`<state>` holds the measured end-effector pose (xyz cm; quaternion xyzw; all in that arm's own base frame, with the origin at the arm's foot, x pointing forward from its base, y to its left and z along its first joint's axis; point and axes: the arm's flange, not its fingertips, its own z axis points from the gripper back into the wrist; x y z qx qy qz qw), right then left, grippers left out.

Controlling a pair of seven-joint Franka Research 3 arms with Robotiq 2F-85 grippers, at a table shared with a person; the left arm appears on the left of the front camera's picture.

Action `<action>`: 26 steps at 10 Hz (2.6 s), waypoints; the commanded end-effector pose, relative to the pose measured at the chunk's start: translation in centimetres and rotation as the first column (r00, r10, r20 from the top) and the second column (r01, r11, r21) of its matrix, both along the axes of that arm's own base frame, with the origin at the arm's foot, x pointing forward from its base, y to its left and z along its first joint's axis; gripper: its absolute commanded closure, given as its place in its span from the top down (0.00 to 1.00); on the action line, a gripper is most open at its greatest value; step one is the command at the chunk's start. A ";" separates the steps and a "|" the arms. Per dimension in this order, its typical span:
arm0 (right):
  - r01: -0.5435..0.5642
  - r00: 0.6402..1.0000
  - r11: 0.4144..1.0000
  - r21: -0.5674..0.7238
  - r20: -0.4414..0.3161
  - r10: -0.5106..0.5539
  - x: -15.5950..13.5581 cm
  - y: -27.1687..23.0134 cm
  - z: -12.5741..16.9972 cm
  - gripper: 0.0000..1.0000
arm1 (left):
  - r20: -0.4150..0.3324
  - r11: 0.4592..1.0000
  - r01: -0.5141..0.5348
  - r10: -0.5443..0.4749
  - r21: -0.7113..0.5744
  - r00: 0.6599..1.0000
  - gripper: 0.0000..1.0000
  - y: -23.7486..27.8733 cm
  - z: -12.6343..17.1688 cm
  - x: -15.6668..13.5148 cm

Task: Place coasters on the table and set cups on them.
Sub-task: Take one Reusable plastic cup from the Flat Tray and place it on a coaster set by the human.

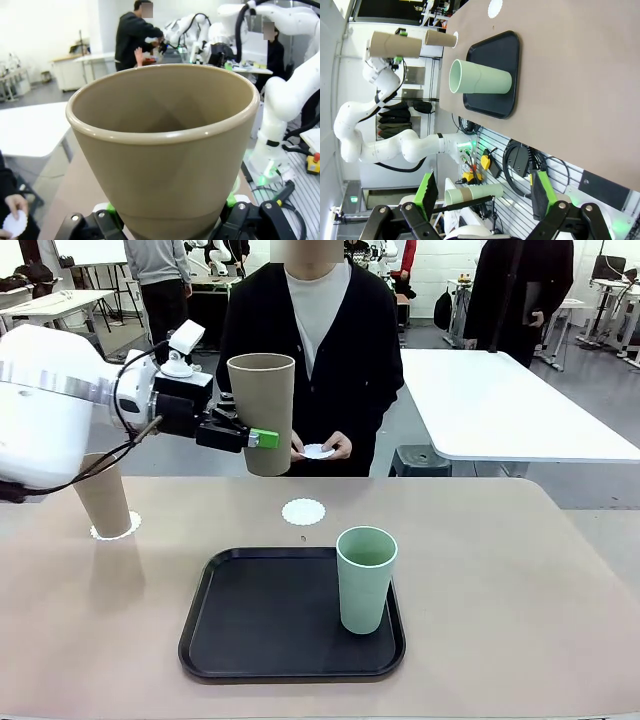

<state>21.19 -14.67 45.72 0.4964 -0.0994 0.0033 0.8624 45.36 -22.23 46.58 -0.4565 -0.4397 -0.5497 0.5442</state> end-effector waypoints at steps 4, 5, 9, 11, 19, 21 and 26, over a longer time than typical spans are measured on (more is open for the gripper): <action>-0.002 1.000 1.000 0.022 0.023 0.002 0.1 0.1 -0.1 1.00 | 0.034 0.999 0.036 -0.037 0.019 0.999 0.83 -3.7 -5.3 10.8; -0.002 1.000 1.000 0.022 0.023 0.002 0.1 0.1 -0.1 1.00 | 0.052 0.999 0.040 -0.041 0.030 0.998 0.83 -4.1 -6.3 12.1; -0.002 1.000 1.000 0.022 0.023 0.002 0.1 0.1 -0.1 1.00 | 0.101 0.994 0.108 -0.107 -0.004 0.989 0.83 -3.6 -11.0 12.8; -0.002 1.000 1.000 0.022 0.023 0.002 0.1 0.1 -0.1 1.00 | 0.101 0.992 0.127 -0.125 -0.011 0.987 0.83 -3.6 -12.2 12.9; -0.002 1.000 1.000 0.022 0.023 0.002 0.1 0.1 -0.1 1.00 | 0.014 0.991 0.132 -0.132 0.008 0.991 0.83 -4.7 -14.9 16.4; -0.002 1.000 1.000 0.022 0.023 0.002 0.1 0.1 -0.1 1.00 | 0.031 0.990 0.142 -0.142 0.020 0.989 0.83 -5.6 -16.4 18.7; -0.002 1.000 1.000 0.022 0.023 0.002 0.1 0.1 -0.1 1.00 | 0.025 0.987 0.156 -0.157 0.034 0.987 0.83 -5.8 -18.3 20.4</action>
